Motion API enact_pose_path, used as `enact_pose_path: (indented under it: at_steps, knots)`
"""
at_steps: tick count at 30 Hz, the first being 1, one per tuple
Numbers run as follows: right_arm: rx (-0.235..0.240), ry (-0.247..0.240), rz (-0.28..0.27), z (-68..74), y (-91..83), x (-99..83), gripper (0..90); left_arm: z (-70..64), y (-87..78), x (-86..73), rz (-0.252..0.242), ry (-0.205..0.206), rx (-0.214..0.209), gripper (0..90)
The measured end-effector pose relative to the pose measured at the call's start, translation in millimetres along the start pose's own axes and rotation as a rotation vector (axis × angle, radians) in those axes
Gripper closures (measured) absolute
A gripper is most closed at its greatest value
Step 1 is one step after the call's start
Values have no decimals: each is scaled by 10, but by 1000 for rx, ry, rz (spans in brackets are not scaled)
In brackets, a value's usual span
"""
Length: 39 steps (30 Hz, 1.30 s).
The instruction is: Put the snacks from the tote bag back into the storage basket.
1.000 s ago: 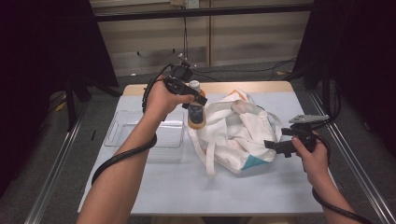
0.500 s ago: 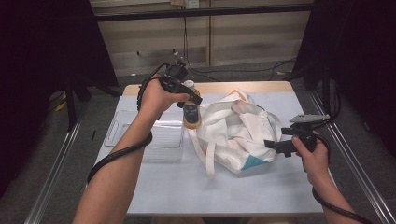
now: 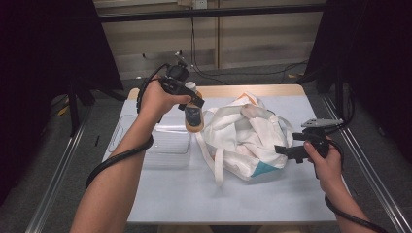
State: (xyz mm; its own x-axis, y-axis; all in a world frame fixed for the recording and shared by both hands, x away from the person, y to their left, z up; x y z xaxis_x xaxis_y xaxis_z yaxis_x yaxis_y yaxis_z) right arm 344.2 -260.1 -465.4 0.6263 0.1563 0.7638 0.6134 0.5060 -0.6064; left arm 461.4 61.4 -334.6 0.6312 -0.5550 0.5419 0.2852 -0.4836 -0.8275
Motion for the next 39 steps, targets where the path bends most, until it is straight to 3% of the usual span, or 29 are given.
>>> enact_pose_path:
  at_steps: [26,28,39]
  knots:
    - [5,-4,0,1,5,0,27,302,-34,-121,3,-37,40,302]
    - [6,-1,2,3,4,-2,27,306,-26,-130,-3,-57,36,302]
    - [3,-2,1,0,6,1,27,366,-9,-172,10,-45,33,302]
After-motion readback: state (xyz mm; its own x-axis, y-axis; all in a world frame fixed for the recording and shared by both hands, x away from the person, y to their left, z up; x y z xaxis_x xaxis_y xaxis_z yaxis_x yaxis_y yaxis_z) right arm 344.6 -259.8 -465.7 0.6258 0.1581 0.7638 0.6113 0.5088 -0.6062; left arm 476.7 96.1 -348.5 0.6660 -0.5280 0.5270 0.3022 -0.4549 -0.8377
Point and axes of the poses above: each handheld gripper's, and its own axes: y roughly forward along the jaws, x roughly out of its top, z roughly to its left, the point moved 7 cm from there along y, roughly forward along the jaws, and after that the axes turned 2 degrees about y, right-handed, at the moved point
